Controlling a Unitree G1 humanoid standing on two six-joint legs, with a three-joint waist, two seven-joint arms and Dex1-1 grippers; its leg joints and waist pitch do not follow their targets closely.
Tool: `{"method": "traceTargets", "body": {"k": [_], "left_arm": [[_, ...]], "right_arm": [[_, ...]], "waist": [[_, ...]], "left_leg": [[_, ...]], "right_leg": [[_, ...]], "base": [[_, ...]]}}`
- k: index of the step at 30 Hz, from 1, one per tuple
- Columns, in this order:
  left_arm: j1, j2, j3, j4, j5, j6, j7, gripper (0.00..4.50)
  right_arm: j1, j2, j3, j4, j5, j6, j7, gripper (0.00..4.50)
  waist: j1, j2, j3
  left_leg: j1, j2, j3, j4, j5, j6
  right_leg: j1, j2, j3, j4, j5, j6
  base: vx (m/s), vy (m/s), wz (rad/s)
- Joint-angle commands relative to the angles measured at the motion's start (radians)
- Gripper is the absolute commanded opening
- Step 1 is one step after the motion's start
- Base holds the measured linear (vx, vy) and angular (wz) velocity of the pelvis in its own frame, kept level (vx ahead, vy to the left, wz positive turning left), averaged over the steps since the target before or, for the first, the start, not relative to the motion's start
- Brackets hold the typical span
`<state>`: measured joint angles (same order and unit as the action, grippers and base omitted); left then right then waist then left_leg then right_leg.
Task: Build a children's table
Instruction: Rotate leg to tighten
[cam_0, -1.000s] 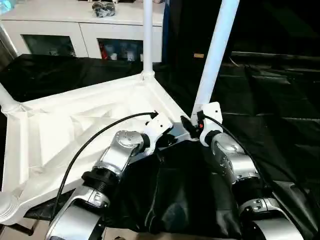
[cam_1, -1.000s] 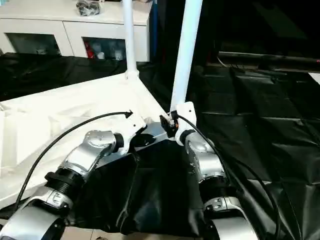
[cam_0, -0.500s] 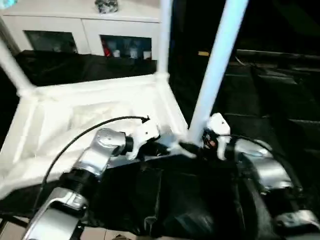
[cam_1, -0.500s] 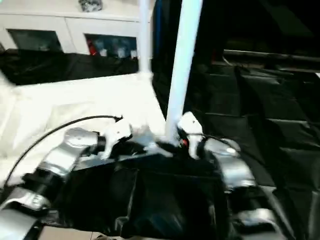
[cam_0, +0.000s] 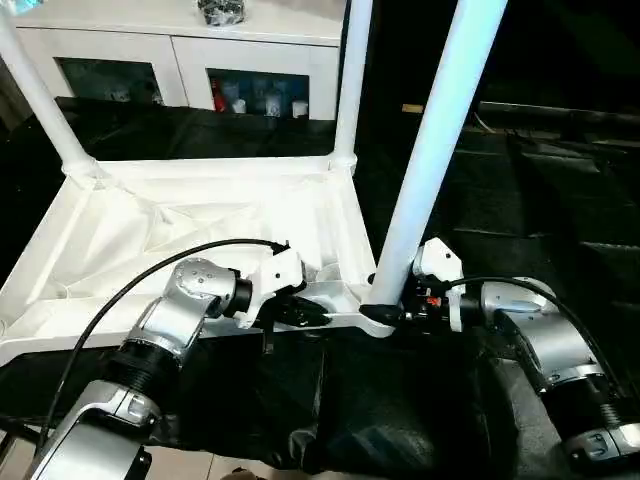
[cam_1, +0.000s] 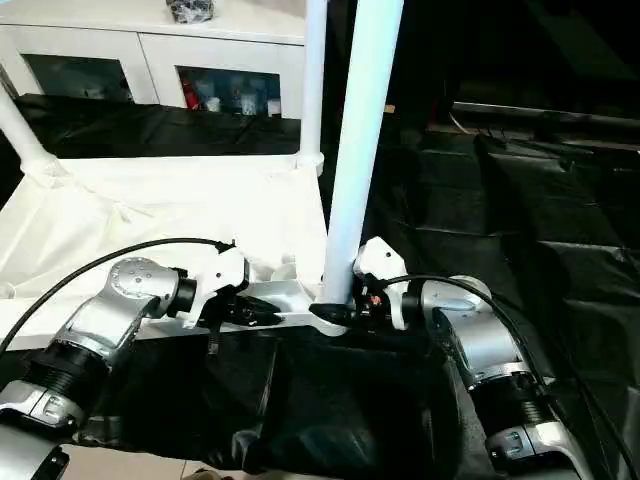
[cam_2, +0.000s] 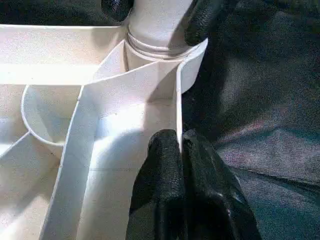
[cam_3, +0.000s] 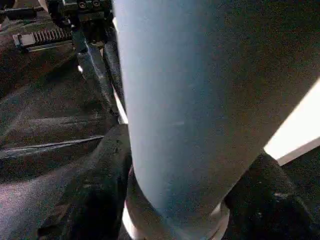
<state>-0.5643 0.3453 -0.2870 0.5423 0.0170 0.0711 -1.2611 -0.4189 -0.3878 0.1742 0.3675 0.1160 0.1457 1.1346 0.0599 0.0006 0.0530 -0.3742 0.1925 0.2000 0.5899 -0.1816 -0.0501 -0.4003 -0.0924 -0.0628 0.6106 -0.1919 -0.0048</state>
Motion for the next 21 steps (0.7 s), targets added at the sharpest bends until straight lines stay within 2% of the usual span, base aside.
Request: {"method": "traceTargets", "body": {"k": [1, 5, 12, 13, 14, 15, 16, 17, 19, 20, 21], "left_arm": [[-0.01, -0.014, 0.002, -0.042, -0.027, -0.009, 0.009, 0.0], [0.001, -0.004, 0.002, -0.049, -0.029, -0.009, -0.001, 0.0], [-0.025, -0.045, 0.018, -0.009, -0.01, 0.003, 0.094, 0.0], [-0.044, -0.074, 0.027, 0.013, 0.008, 0.02, 0.168, 0.0], [-0.057, -0.094, 0.034, 0.027, 0.019, 0.03, 0.221, 0.0], [-0.057, -0.094, 0.034, 0.027, 0.019, 0.03, 0.221, 0.0], [-0.073, -0.12, 0.042, 0.045, 0.025, 0.049, 0.273, 0.0], [-0.095, -0.16, 0.052, 0.073, 0.039, 0.076, 0.36, 0.0], [-0.102, -0.173, 0.055, 0.082, 0.046, 0.085, 0.391, 0.0], [-0.111, -0.212, 0.063, 0.091, 0.051, 0.116, 0.454, 0.0], [-0.117, -0.231, 0.067, 0.095, 0.053, 0.13, 0.483, 0.0]], "right_arm": [[0.012, 0.012, 0.074, -0.013, 0.001, 0.016, 0.057, 2.39], [0.021, 0.015, 0.081, -0.026, 0.001, 0.027, 0.057, 2.05], [0.05, 0.036, 0.073, -0.035, -0.001, 0.031, 0.012, 1.99], [0.059, 0.062, 0.064, -0.025, -0.007, 0.03, -0.037, 1.99], [0.063, 0.083, 0.059, -0.016, -0.014, 0.033, -0.076, 1.98], [0.063, 0.083, 0.059, -0.016, -0.014, 0.033, -0.076, 1.98], [0.064, 0.116, 0.053, -0.003, -0.024, 0.039, -0.135, 1.98], [0.061, 0.17, 0.04, 0.021, -0.038, 0.059, -0.23, 1.96], [0.058, 0.19, 0.035, 0.032, -0.042, 0.068, -0.264, 1.95], [0.046, 0.246, 0.021, 0.065, -0.057, 0.08, -0.365, 1.95], [0.036, 0.276, 0.01, 0.085, -0.064, 0.088, -0.425, 1.95]], "waist": [[0.0, -0.016, -0.063], [-0.002, -0.014, -0.064], [0.001, -0.015, -0.063], [0.001, -0.015, -0.061], [0.003, -0.008, -0.058], [0.001, -0.01, -0.055], [0.0, -0.011, -0.053], [-0.002, -0.003, -0.051], [-0.007, -0.01, -0.049], [-0.01, 0.0, -0.047], [-0.014, -0.002, -0.046]], "left_leg": [[0.014, 0.043, -0.017, -0.067, -0.183, 0.06], [0.014, 0.043, -0.016, -0.065, -0.174, 0.063], [0.016, 0.043, -0.015, -0.066, -0.174, 0.064], [0.017, 0.043, -0.016, -0.067, -0.191, 0.058], [0.023, 0.043, -0.016, -0.069, -0.222, 0.043], [0.025, 0.043, -0.015, -0.071, -0.243, 0.034], [0.03, 0.041, -0.016, -0.072, -0.285, 0.019], [0.031, 0.039, -0.021, -0.075, -0.313, 0.002], [0.03, 0.038, -0.027, -0.079, -0.349, -0.017], [0.034, 0.037, -0.029, -0.079, -0.376, -0.021], [0.035, 0.038, -0.029, -0.08, -0.387, -0.026]], "right_leg": [[0.044, -0.056, 0.045, -0.071, -0.194, -0.23], [0.044, -0.054, 0.045, -0.069, -0.173, -0.235], [0.043, -0.054, 0.046, -0.071, -0.173, -0.235], [0.042, -0.055, 0.046, -0.074, -0.201, -0.23], [0.037, -0.056, 0.046, -0.081, -0.248, -0.224], [0.034, -0.055, 0.047, -0.086, -0.278, -0.218], [0.029, -0.056, 0.047, -0.094, -0.348, -0.204], [0.029, -0.058, 0.046, -0.1, -0.408, -0.186], [0.03, -0.057, 0.043, -0.106, -0.476, -0.155], [0.026, -0.059, 0.043, -0.113, -0.513, -0.139], [0.022, -0.059, 0.043, -0.115, -0.525, -0.135]], "base": [[0.0, 0.0, 0.0], [0.0, 0.0, 0.0], [0.0, 0.0, 0.0], [0.0, 0.0, 0.0], [0.0, 0.0, 0.0], [0.0, 0.0, 0.0], [0.0, 0.0, 0.0], [0.0, 0.0, 0.0], [0.0, 0.0, 0.0], [0.0, 0.0, 0.0], [0.0, 0.0, 0.0]]}}
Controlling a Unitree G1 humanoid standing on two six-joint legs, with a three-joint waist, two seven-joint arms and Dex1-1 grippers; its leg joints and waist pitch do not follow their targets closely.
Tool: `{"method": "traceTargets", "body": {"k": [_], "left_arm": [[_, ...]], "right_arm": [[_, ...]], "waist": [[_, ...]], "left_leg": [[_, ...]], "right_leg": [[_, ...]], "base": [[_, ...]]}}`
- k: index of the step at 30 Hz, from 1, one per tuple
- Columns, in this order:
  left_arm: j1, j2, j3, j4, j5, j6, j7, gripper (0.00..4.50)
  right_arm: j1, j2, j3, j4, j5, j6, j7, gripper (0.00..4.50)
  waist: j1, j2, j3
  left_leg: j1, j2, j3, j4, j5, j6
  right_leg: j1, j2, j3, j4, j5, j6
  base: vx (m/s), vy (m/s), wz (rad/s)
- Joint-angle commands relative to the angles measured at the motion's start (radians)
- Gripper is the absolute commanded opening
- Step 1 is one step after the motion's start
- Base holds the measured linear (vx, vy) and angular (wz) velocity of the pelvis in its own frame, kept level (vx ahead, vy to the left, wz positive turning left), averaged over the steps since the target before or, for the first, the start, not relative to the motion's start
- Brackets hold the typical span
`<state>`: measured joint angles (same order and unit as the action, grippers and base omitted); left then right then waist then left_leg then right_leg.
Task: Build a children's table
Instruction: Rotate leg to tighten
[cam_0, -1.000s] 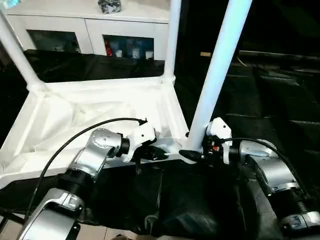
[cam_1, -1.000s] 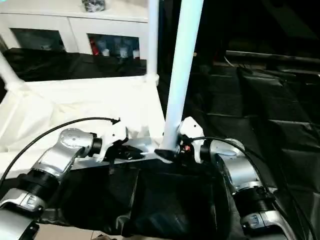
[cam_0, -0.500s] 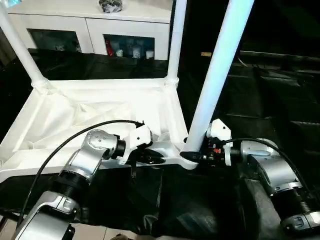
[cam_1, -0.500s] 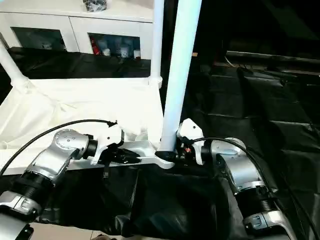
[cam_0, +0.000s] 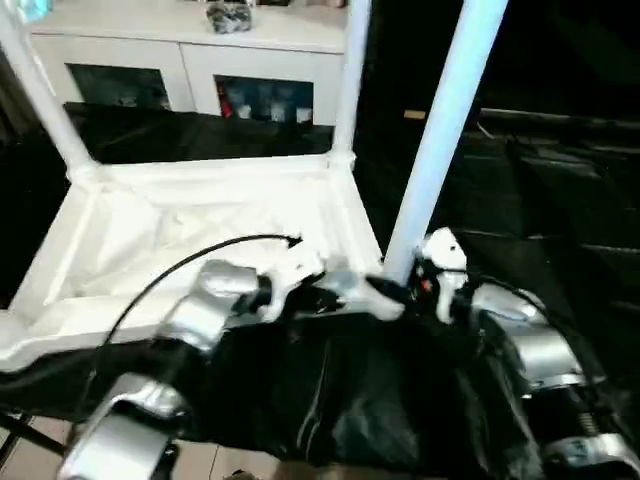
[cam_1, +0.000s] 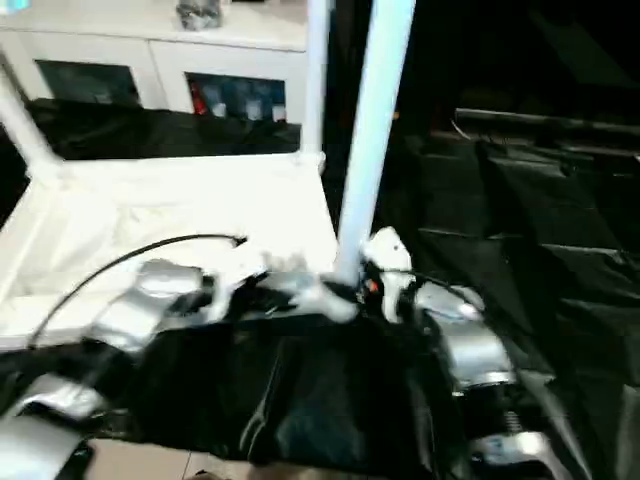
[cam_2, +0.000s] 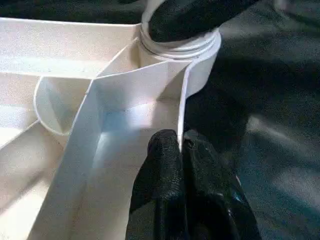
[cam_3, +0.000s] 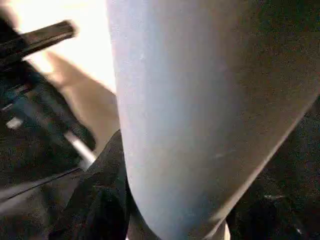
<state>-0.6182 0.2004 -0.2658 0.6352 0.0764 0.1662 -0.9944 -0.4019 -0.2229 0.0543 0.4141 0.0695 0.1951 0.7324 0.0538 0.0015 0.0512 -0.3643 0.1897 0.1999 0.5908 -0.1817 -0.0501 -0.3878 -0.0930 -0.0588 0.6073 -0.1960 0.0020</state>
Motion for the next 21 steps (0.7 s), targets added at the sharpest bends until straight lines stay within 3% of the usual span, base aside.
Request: {"method": "traceTargets", "body": {"k": [1, 3, 5, 7, 9, 10, 12, 16, 17, 21], "left_arm": [[-0.068, -0.107, 0.047, 0.005, -0.004, 0.051, 0.239, 0.0], [-0.071, -0.118, 0.048, 0.007, -0.001, 0.06, 0.251, 0.0], [-0.084, -0.154, 0.04, 0.027, 0.018, 0.067, 0.301, 0.0], [-0.085, -0.16, 0.036, 0.029, 0.024, 0.062, 0.306, 0.0], [-0.08, -0.158, 0.023, 0.019, 0.035, 0.052, 0.298, 0.0], [-0.08, -0.158, 0.023, 0.019, 0.035, 0.052, 0.298, 0.0], [-0.064, -0.136, 0.013, -0.007, 0.033, 0.032, 0.249, 0.0], [-0.04, -0.093, 0.009, -0.033, 0.024, -0.012, 0.178, 0.0], [-0.039, -0.089, 0.009, -0.034, 0.024, -0.012, 0.175, 0.0], [-0.023, -0.03, 0.012, -0.046, -0.001, -0.062, 0.084, 0.0]], "right_arm": [[0.004, 0.145, 0.115, 0.062, -0.022, 0.048, -0.087, 1.95], [-0.006, 0.165, 0.105, 0.076, -0.024, 0.055, -0.125, 1.95], [-0.061, 0.247, 0.045, 0.152, -0.024, 0.068, -0.28, 1.95], [-0.073, 0.261, 0.042, 0.169, -0.031, 0.057, -0.301, 1.95], [-0.085, 0.271, 0.046, 0.185, -0.04, 0.022, -0.297, 1.95], [-0.085, 0.271, 0.046, 0.185, -0.04, 0.022, -0.297, 2.29], [-0.089, 0.266, 0.029, 0.176, -0.018, 0.016, -0.259, 2.64], [-0.093, 0.221, 0.014, 0.163, 0.001, 0.011, -0.195, 2.93], [-0.092, 0.215, 0.015, 0.161, 0.001, 0.009, -0.189, 3.12], [-0.072, 0.096, 0.03, 0.1, 0.019, 0.005, -0.026, 3.42]], "waist": [[-0.013, -0.005, -0.045], [-0.022, -0.004, -0.047], [-0.031, 0.0, -0.049], [-0.031, -0.002, -0.051], [-0.032, -0.001, -0.051], [-0.03, -0.001, -0.051], [-0.027, -0.001, -0.053], [-0.03, 0.0, -0.056], [-0.029, 0.0, -0.055], [-0.026, -0.006, -0.06]], "left_leg": [[0.026, 0.038, -0.033, -0.082, -0.399, -0.033], [0.022, 0.037, -0.038, -0.085, -0.403, -0.037], [0.021, 0.039, -0.04, -0.089, -0.404, -0.033], [0.017, 0.038, -0.04, -0.09, -0.4, -0.029], [0.017, 0.038, -0.037, -0.09, -0.398, -0.024], [0.017, 0.038, -0.036, -0.09, -0.395, -0.018], [0.017, 0.039, -0.034, -0.09, -0.383, -0.013], [0.007, 0.04, -0.032, -0.09, -0.337, 0.003], [0.012, 0.04, -0.028, -0.089, -0.335, 0.004], [0.005, 0.04, -0.026, -0.082, -0.284, 0.026]], "right_leg": [[0.01, -0.058, 0.036, -0.114, -0.545, -0.131], [0.014, -0.059, 0.032, -0.115, -0.552, -0.121], [0.014, -0.058, 0.031, -0.116, -0.501, -0.134], [0.02, -0.058, 0.029, -0.116, -0.475, -0.134], [0.017, -0.058, 0.032, -0.114, -0.441, -0.146], [0.018, -0.058, 0.033, -0.114, -0.431, -0.149], [0.018, -0.058, 0.036, -0.111, -0.402, -0.157], [0.028, -0.057, 0.037, -0.101, -0.325, -0.178], [0.024, -0.057, 0.038, -0.101, -0.319, -0.186], [0.033, -0.058, 0.039, -0.096, -0.286, -0.196]], "base": [[0.0, 0.0, 0.0], [0.0, 0.0, 0.0], [0.0, 0.0, 0.0], [0.0, 0.0, 0.0], [0.0, 0.0, 0.0], [0.0, 0.0, 0.0], [0.0, 0.0, 0.0], [0.0, 0.0, 0.0], [0.0, 0.0, 0.0], [0.0, 0.0, 0.0]]}}
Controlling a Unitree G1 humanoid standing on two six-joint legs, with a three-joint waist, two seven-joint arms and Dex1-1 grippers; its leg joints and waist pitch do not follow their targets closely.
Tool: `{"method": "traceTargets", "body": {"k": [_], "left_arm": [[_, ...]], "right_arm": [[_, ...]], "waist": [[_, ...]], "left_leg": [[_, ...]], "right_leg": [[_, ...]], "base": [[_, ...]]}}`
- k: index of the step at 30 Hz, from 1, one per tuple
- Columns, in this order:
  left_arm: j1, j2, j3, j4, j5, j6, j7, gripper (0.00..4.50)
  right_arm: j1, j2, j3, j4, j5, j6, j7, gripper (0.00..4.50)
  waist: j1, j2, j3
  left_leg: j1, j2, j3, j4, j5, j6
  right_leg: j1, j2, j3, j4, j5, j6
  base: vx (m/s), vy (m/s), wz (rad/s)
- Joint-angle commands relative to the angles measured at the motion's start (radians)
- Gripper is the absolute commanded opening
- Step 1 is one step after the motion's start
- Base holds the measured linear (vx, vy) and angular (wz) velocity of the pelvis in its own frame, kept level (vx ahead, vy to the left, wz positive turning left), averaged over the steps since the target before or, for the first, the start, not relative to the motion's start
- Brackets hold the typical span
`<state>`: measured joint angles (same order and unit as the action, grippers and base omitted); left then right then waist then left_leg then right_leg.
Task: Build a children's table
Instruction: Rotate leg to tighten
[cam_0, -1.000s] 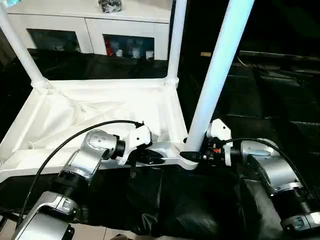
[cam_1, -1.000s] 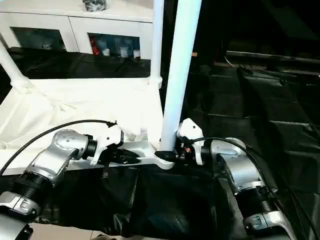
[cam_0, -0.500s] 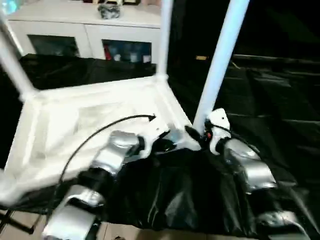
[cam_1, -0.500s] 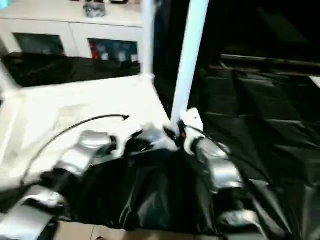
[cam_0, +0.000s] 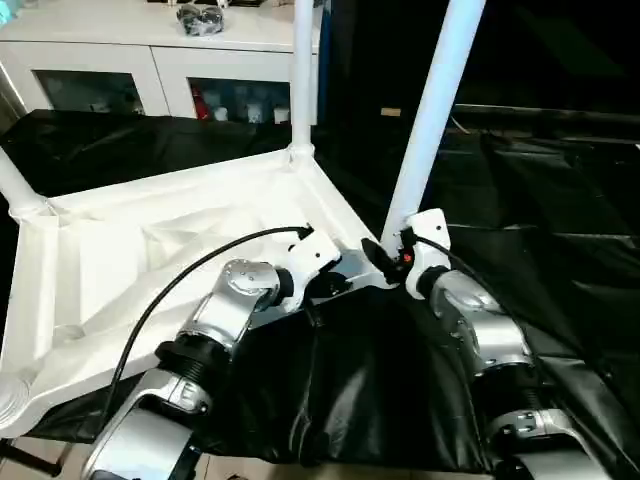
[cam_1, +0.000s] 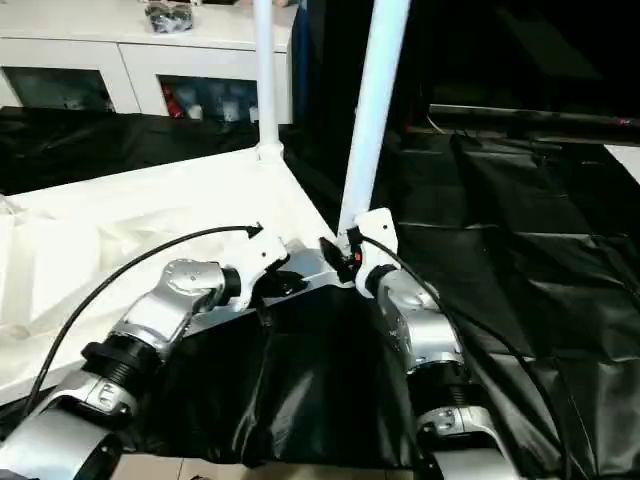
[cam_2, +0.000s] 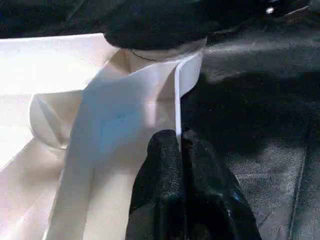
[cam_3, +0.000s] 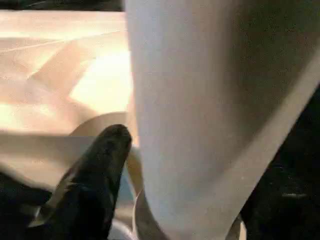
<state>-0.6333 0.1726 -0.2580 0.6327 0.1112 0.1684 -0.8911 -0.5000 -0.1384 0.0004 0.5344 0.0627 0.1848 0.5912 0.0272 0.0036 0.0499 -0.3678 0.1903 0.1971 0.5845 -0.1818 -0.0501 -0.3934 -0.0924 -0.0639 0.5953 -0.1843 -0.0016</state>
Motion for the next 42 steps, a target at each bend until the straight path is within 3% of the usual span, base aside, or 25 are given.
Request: {"method": "traceTargets", "body": {"k": [1, 6, 9, 14, 20, 26, 32, 42], "left_arm": [[-0.006, 0.005, 0.006, -0.049, -0.043, -0.066, -0.037, 0.0], [0.015, 0.053, 0.001, -0.082, -0.08, -0.098, -0.149, 0.0], [0.029, 0.084, -0.005, -0.1, -0.099, -0.109, -0.223, 0.0], [0.044, 0.116, -0.007, -0.112, -0.109, -0.119, -0.278, 0.0], [0.045, 0.14, 0.0, -0.105, -0.112, -0.129, -0.306, 0.0], [0.045, 0.146, -0.001, -0.105, -0.117, -0.128, -0.311, 0.0], [0.044, 0.143, -0.001, -0.1, -0.117, -0.13, -0.31, 0.0], [0.043, 0.141, 0.005, -0.088, -0.101, -0.125, -0.274, 0.0]], "right_arm": [[0.031, -0.008, 0.091, -0.03, 0.027, 0.015, 0.143, 3.53], [0.055, -0.12, 0.112, -0.078, 0.029, -0.005, 0.297, 3.7], [0.066, -0.183, 0.125, -0.11, 0.049, -0.008, 0.416, 3.7], [0.072, -0.231, 0.139, -0.131, 0.073, -0.012, 0.51, 3.7], [0.057, -0.259, 0.142, -0.108, 0.078, -0.026, 0.564, 3.23], [0.044, -0.261, 0.145, -0.091, 0.083, -0.035, 0.579, 2.69], [0.046, -0.259, 0.151, -0.09, 0.083, -0.039, 0.584, 2.18], [0.06, -0.25, 0.161, -0.096, 0.087, -0.034, 0.582, 2.04]], "waist": [[0.006, -0.008, -0.062], [0.012, -0.006, -0.067], [0.01, -0.004, -0.065], [0.018, -0.002, -0.062], [0.024, -0.005, -0.063], [0.031, -0.008, -0.066], [0.032, -0.008, -0.065], [0.033, -0.008, -0.067]], "left_leg": [[0.007, 0.04, -0.021, -0.073, -0.249, 0.039], [0.003, 0.041, -0.016, -0.063, -0.164, 0.074], [0.003, 0.042, -0.015, -0.062, -0.165, 0.084], [0.009, 0.047, -0.013, -0.064, -0.203, 0.076], [0.01, 0.046, -0.012, -0.063, -0.202, 0.062], [0.008, 0.045, -0.011, -0.059, -0.158, 0.076], [0.007, 0.045, -0.011, -0.059, -0.167, 0.073], [0.008, 0.044, -0.011, -0.057, -0.161, 0.076]], "right_leg": [[0.041, -0.057, 0.044, -0.079, -0.257, -0.199], [0.042, -0.054, 0.043, -0.06, -0.125, -0.245], [0.042, -0.052, 0.041, -0.057, -0.1, -0.27], [0.038, -0.051, 0.041, -0.059, -0.143, -0.272], [0.037, -0.053, 0.043, -0.061, -0.174, -0.26], [0.04, -0.052, 0.042, -0.053, -0.119, -0.27], [0.04, -0.053, 0.042, -0.055, -0.147, -0.264], [0.04, -0.052, 0.041, -0.053, -0.137, -0.264]], "base": [[0.0, 0.0, 0.0], [0.0, 0.0, 0.0], [0.0, 0.0, 0.0], [0.0, 0.0, 0.0], [0.0, 0.0, 0.0], [0.0, 0.0, 0.0], [0.0, 0.0, 0.0], [0.0, 0.0, 0.0]]}}
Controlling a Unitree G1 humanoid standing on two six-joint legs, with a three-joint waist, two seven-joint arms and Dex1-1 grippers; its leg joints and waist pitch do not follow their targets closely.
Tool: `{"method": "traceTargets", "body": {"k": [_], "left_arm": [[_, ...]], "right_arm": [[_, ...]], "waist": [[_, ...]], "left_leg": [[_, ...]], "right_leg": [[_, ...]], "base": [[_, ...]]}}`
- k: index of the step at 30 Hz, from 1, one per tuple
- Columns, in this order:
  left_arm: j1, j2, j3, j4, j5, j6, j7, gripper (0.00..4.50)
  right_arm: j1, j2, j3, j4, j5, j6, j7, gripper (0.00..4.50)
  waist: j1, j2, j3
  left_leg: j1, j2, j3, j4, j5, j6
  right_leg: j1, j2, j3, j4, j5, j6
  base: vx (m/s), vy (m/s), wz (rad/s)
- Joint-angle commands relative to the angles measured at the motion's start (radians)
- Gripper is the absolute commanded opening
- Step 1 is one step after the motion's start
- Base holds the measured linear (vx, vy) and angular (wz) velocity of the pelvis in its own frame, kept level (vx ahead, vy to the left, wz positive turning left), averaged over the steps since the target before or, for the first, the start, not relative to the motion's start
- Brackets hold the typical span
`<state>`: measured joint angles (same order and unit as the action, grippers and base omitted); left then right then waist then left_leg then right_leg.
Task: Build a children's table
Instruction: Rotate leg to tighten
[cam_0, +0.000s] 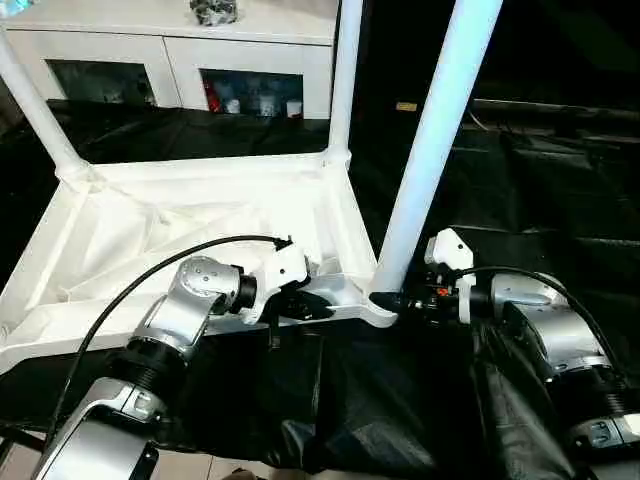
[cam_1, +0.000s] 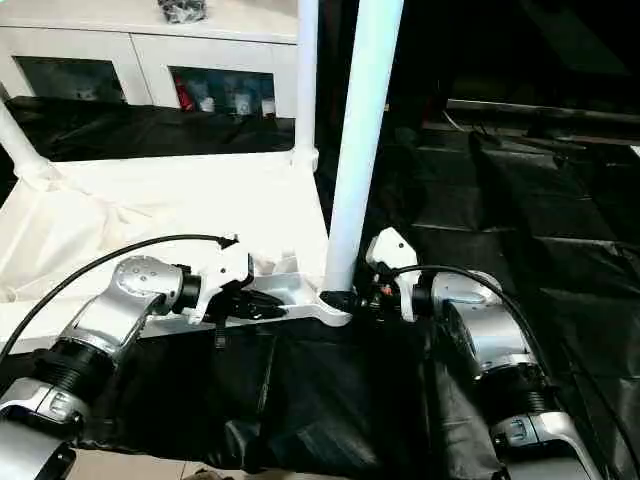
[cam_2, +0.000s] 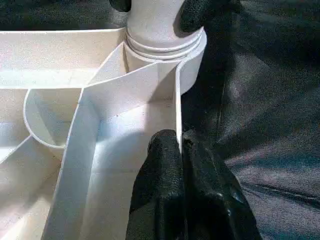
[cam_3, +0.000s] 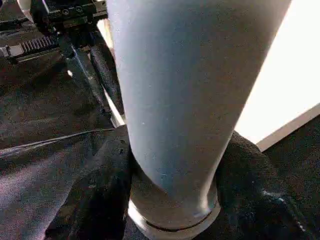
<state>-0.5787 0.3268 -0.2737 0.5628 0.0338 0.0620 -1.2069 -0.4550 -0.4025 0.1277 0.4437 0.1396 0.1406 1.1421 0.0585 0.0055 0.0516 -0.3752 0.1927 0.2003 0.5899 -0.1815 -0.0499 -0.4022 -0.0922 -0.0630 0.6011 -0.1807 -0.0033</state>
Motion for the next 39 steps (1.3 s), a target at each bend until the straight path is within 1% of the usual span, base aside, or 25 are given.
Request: {"method": "traceTargets", "body": {"k": [1, 4, 7, 8, 10, 11, 13, 14, 16, 18, 21, 22, 23, 24, 25, 26, 27, 28, 29, 31, 33, 35, 36, 37, 39], "left_arm": [[-0.014, -0.02, 0.024, -0.014, -0.021, -0.011, 0.059, 0.0], [-0.021, -0.04, 0.029, -0.003, -0.008, 0.007, 0.114, 0.0], [-0.033, -0.091, 0.033, 0.008, 0.017, 0.046, 0.219, 0.0], [-0.041, -0.129, 0.035, 0.012, 0.025, 0.076, 0.277, 0.0], [-0.052, -0.166, 0.037, 0.017, 0.031, 0.104, 0.332, 0.0], [-0.063, -0.192, 0.037, 0.023, 0.038, 0.122, 0.368, 0.0], [-0.085, -0.24, 0.037, 0.037, 0.052, 0.153, 0.438, 0.0], [-0.09, -0.25, 0.034, 0.04, 0.058, 0.16, 0.453, 0.0], [-0.101, -0.27, 0.016, 0.047, 0.082, 0.17, 0.486, 0.0], [-0.101, -0.286, 0.001, 0.047, 0.096, 0.186, 0.51, 0.0], [-0.093, -0.288, -0.012, 0.038, 0.115, 0.183, 0.511, 0.0], [-0.091, -0.286, -0.011, 0.036, 0.114, 0.184, 0.508, 0.0], [-0.089, -0.283, -0.012, 0.032, 0.115, 0.182, 0.503, 0.0], [-0.086, -0.278, -0.012, 0.028, 0.115, 0.179, 0.496, 0.0], [-0.085, -0.273, -0.01, 0.026, 0.115, 0.178, 0.493, 0.0], [-0.084, -0.268, -0.009, 0.024, 0.114, 0.177, 0.49, 0.0], [-0.078, -0.257, -0.005, 0.015, 0.101, 0.166, 0.468, 0.0], [-0.069, -0.238, 0.001, 0.001, 0.08, 0.142, 0.427, 0.0], [-0.065, -0.229, 0.004, -0.006, 0.07, 0.13, 0.407, 0.0], [-0.053, -0.207, 0.01, -0.022, 0.049, 0.13, 0.361, 0.0], [-0.038, -0.16, 0.004, -0.034, 0.029, 0.098, 0.272, 0.0], [-0.034, -0.143, 0.003, -0.033, 0.025, 0.085, 0.244, 0.0], [-0.033, -0.138, 0.003, -0.032, 0.024, 0.078, 0.237, 0.0], [-0.027, -0.112, 0.006, -0.038, 0.004, 0.063, 0.178, 0.0], [-0.023, -0.095, 0.007, -0.044, -0.009, 0.05, 0.137, 0.0]], "right_arm": [[0.018, 0.018, 0.032, -0.006, 0.012, 0.016, 0.023, 2.04], [0.025, 0.037, 0.022, -0.003, 0.014, 0.027, -0.016, 2.04], [0.033, 0.102, -0.008, 0.023, 0.005, 0.027, -0.148, 2.01], [0.029, 0.149, -0.025, 0.046, -0.005, 0.042, -0.245, 1.99], [0.024, 0.195, -0.035, 0.067, -0.019, 0.05, -0.335, 1.98], [0.019, 0.231, -0.039, 0.081, -0.029, 0.053, -0.395, 1.98], [0.009, 0.296, -0.037, 0.109, -0.054, 0.051, -0.506, 1.98], [0.004, 0.314, -0.038, 0.12, -0.065, 0.048, -0.546, 1.98], [-0.018, 0.363, -0.044, 0.16, -0.101, 0.038, -0.679, 1.98], [-0.045, 0.403, -0.055, 0.202, -0.13, 0.037, -0.79, 1.98], [-0.067, 0.443, -0.088, 0.228, -0.124, 0.019, -0.857, 1.98], [-0.067, 0.443, -0.087, 0.225, -0.12, 0.014, -0.844, 1.98], [-0.067, 0.444, -0.088, 0.223, -0.121, 0.008, -0.841, 2.32], [-0.065, 0.446, -0.096, 0.217, -0.107, 0.009, -0.825, 2.53], [-0.065, 0.447, -0.1, 0.213, -0.1, 0.01, -0.816, 2.53], [-0.065, 0.448, -0.105, 0.209, -0.093, 0.011, -0.808, 2.69], [-0.062, 0.434, -0.094, 0.2, -0.096, 0.009, -0.786, 2.69], [-0.054, 0.407, -0.075, 0.179, -0.105, 0.006, -0.752, 2.76], [-0.051, 0.394, -0.066, 0.171, -0.109, 0.003, -0.738, 2.86], [-0.038, 0.358, -0.045, 0.141, -0.115, -0.001, -0.689, 3.11], [-0.01, 0.293, -0.023, 0.082, -0.111, 0.003, -0.594, 3.11], [0.0, 0.268, -0.02, 0.063, -0.106, 0.003, -0.558, 3.11], [0.003, 0.261, -0.02, 0.058, -0.103, 0.003, -0.547, 3.11], [0.017, 0.218, -0.021, 0.031, -0.083, 0.005, -0.473, 3.11], [0.026, 0.188, -0.02, 0.014, -0.072, 0.005, -0.418, 3.11]], "waist": [[0.002, -0.009, -0.068], [0.001, -0.009, -0.067], [-0.001, -0.011, -0.065], [-0.004, -0.021, -0.064], [-0.006, -0.014, -0.062], [-0.01, -0.018, -0.06], [-0.015, -0.016, -0.06], [-0.02, -0.016, -0.059], [-0.026, -0.014, -0.06], [-0.031, -0.007, -0.06], [-0.034, -0.003, -0.06], [-0.036, -0.005, -0.06], [-0.034, -0.005, -0.062], [-0.035, -0.005, -0.061], [-0.036, -0.011, -0.061], [-0.034, -0.009, -0.061], [-0.036, -0.012, -0.06], [-0.035, -0.01, -0.06], [-0.035, -0.011, -0.062], [-0.036, -0.012, -0.062], [-0.035, -0.012, -0.063], [-0.032, -0.011, -0.066], [-0.03, -0.01, -0.067], [-0.027, -0.011, -0.069], [-0.022, -0.007, -0.067]], "left_leg": [[0.015, 0.042, -0.015, -0.062, -0.165, 0.075], [0.017, 0.043, -0.015, -0.063, -0.173, 0.069], [0.018, 0.041, -0.016, -0.065, -0.194, 0.053], [0.016, 0.04, -0.017, -0.066, -0.201, 0.047], [0.02, 0.039, -0.018, -0.069, -0.214, 0.03], [0.017, 0.038, -0.02, -0.071, -0.227, 0.021], [0.021, 0.036, -0.022, -0.073, -0.252, 0.01], [0.02, 0.034, -0.023, -0.073, -0.261, 0.005], [0.017, 0.033, -0.025, -0.075, -0.26, -0.002], [0.015, 0.033, -0.027, -0.077, -0.27, -0.005], [0.02, 0.032, -0.027, -0.078, -0.303, -0.006], [0.019, 0.032, -0.026, -0.078, -0.308, -0.004], [0.018, 0.033, -0.026, -0.078, -0.301, 0.0], [0.018, 0.033, -0.026, -0.078, -0.298, 0.002], [0.017, 0.033, -0.024, -0.078, -0.298, 0.007], [0.018, 0.033, -0.024, -0.078, -0.297, 0.009], [0.016, 0.033, -0.023, -0.078, -0.293, 0.014], [0.017, 0.033, -0.024, -0.077, -0.295, 0.016], [0.012, 0.033, -0.025, -0.077, -0.28, 0.021], [0.013, 0.034, -0.023, -0.076, -0.262, 0.027], [0.012, 0.034, -0.022, -0.073, -0.244, 0.04], [0.012, 0.035, -0.02, -0.07, -0.216, 0.052], [0.012, 0.035, -0.019, -0.069, -0.192, 0.061], [0.013, 0.035, -0.018, -0.067, -0.174, 0.068], [0.014, 0.037, -0.017, -0.067, -0.166, 0.079]], "right_leg": [[0.048, -0.052, 0.04, -0.06, -0.148, -0.262], [0.046, -0.053, 0.041, -0.062, -0.16, -0.259], [0.045, -0.054, 0.042, -0.067, -0.2, -0.249], [0.045, -0.054, 0.041, -0.07, -0.226, -0.239], [0.04, -0.055, 0.042, -0.075, -0.273, -0.224], [0.042, -0.055, 0.041, -0.077, -0.304, -0.209], [0.039, -0.055, 0.041, -0.084, -0.347, -0.191], [0.039, -0.054, 0.04, -0.086, -0.365, -0.183], [0.038, -0.054, 0.04, -0.087, -0.36, -0.177], [0.038, -0.054, 0.04, -0.087, -0.352, -0.175], [0.035, -0.052, 0.04, -0.091, -0.35, -0.173], [0.036, -0.051, 0.041, -0.09, -0.336, -0.176], [0.038, -0.05, 0.041, -0.088, -0.313, -0.18], [0.038, -0.05, 0.041, -0.087, -0.302, -0.183], [0.038, -0.049, 0.041, -0.086, -0.293, -0.187], [0.039, -0.05, 0.041, -0.085, -0.291, -0.19], [0.039, -0.051, 0.041, -0.086, -0.296, -0.189], [0.038, -0.052, 0.041, -0.088, -0.312, -0.187], [0.044, -0.053, 0.041, -0.085, -0.301, -0.184], [0.042, -0.052, 0.042, -0.082, -0.27, -0.192], [0.045, -0.051, 0.042, -0.079, -0.241, -0.202], [0.047, -0.051, 0.044, -0.073, -0.194, -0.216], [0.046, -0.05, 0.044, -0.069, -0.155, -0.229], [0.049, -0.049, 0.043, -0.065, -0.122, -0.241], [0.049, -0.049, 0.043, -0.063, -0.097, -0.254]], "base": [[0.0, 0.0, 0.0], [0.0, 0.0, 0.0], [0.0, 0.0, 0.0], [0.0, 0.0, 0.0], [0.0, 0.0, 0.0], [0.0, 0.0, 0.0], [0.0, 0.0, 0.0], [0.0, 0.0, 0.0], [0.0, 0.0, 0.0], [0.0, 0.0, 0.0], [0.0, 0.0, 0.0], [0.0, 0.0, 0.0], [0.0, 0.0, 0.0], [0.0, 0.0, 0.0], [0.0, 0.0, 0.0], [0.0, 0.0, 0.0], [0.0, 0.0, 0.0], [0.0, 0.0, 0.0], [0.0, 0.0, 0.0], [0.0, 0.0, 0.0], [0.0, 0.0, 0.0], [0.0, 0.0, 0.0], [0.0, 0.0, 0.0], [0.0, 0.0, 0.0], [0.0, 0.0, 0.0]]}}
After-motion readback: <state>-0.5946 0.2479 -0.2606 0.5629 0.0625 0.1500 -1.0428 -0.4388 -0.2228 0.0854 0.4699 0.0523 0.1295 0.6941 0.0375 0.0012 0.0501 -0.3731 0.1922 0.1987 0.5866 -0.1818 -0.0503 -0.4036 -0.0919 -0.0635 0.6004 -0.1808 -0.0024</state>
